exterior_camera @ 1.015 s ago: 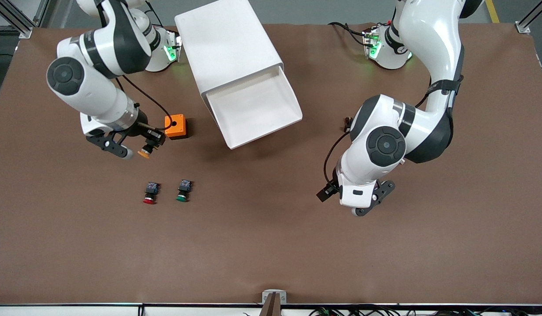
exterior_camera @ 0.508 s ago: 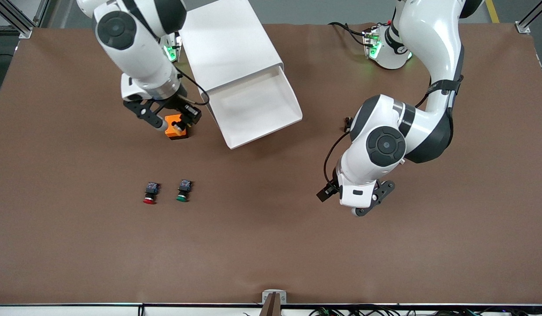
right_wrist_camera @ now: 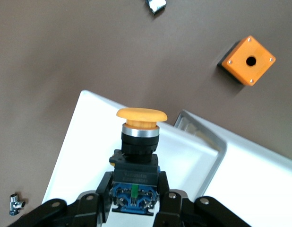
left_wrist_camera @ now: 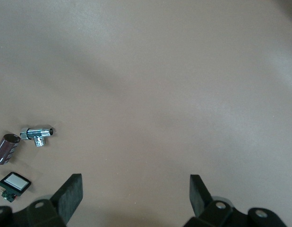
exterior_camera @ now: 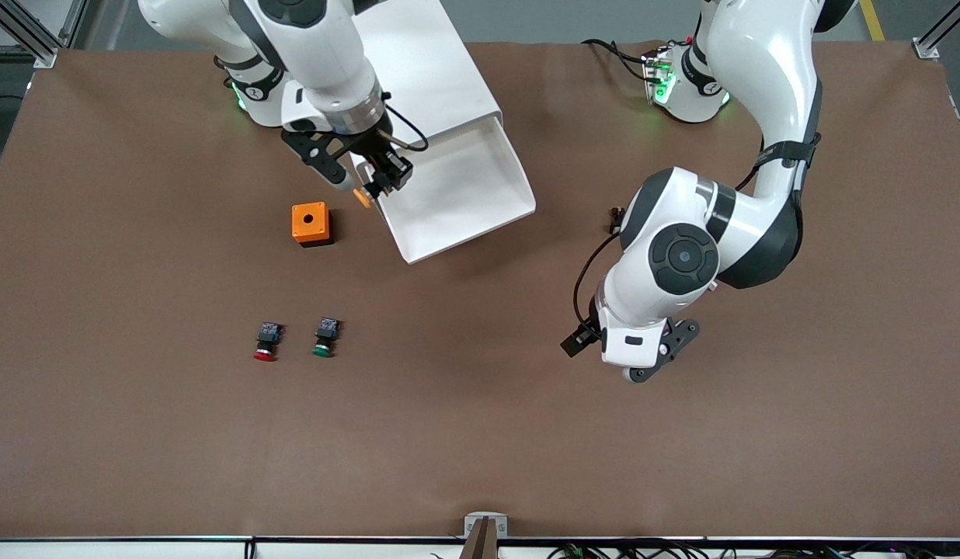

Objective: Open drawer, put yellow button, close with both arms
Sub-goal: 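Lift the yellow button with the right gripper and carry it to the drawer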

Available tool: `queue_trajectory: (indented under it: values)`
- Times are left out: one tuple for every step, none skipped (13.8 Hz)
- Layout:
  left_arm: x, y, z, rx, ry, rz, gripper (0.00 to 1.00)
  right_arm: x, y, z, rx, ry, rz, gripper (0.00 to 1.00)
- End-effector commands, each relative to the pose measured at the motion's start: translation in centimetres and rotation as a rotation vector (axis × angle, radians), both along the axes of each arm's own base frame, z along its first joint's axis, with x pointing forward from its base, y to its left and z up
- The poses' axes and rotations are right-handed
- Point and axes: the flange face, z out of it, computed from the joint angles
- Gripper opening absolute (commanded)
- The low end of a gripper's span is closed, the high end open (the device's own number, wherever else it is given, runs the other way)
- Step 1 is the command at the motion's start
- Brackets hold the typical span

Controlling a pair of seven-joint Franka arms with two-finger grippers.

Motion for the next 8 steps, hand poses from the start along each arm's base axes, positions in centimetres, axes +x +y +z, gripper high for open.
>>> queue_trajectory:
  values:
    - [-0.2, 0.0, 0.4, 0.005, -0.011, 0.005, 0.99, -0.5, 4.0, -0.7, -0.029, -0.015, -0.051, 0.00]
    - [-0.2, 0.0, 0.4, 0.005, -0.011, 0.005, 0.99, -0.7, 5.2, -1.2, -0.041, -0.019, -0.068, 0.00]
    - [-0.2, 0.1, 0.4, 0.005, -0.011, 0.007, 0.99, -1.1, 6.5, -1.9, -0.053, -0.017, -0.080, 0.00]
    - [-0.2, 0.0, 0.4, 0.005, -0.011, 0.005, 0.99, -1.4, 7.7, -2.3, -0.052, -0.021, -0.093, 0.00]
    - [-0.2, 0.0, 0.4, 0.005, -0.011, 0.005, 0.99, -1.6, 8.4, -2.9, -0.050, -0.025, -0.113, 0.00]
    - [-0.2, 0.0, 0.3, 0.005, -0.009, 0.005, 0.99, -1.9, 9.0, -3.2, -0.052, -0.033, -0.117, 0.00]
    - [-0.2, 0.1, 0.4, 0.005, -0.011, 0.007, 0.99, -2.0, 9.3, -3.8, -0.058, -0.034, -0.123, 0.00]
    - [-0.2, 0.0, 0.4, 0.005, -0.011, 0.005, 0.99, -2.1, 9.6, -4.2, -0.061, -0.033, -0.132, 0.00]
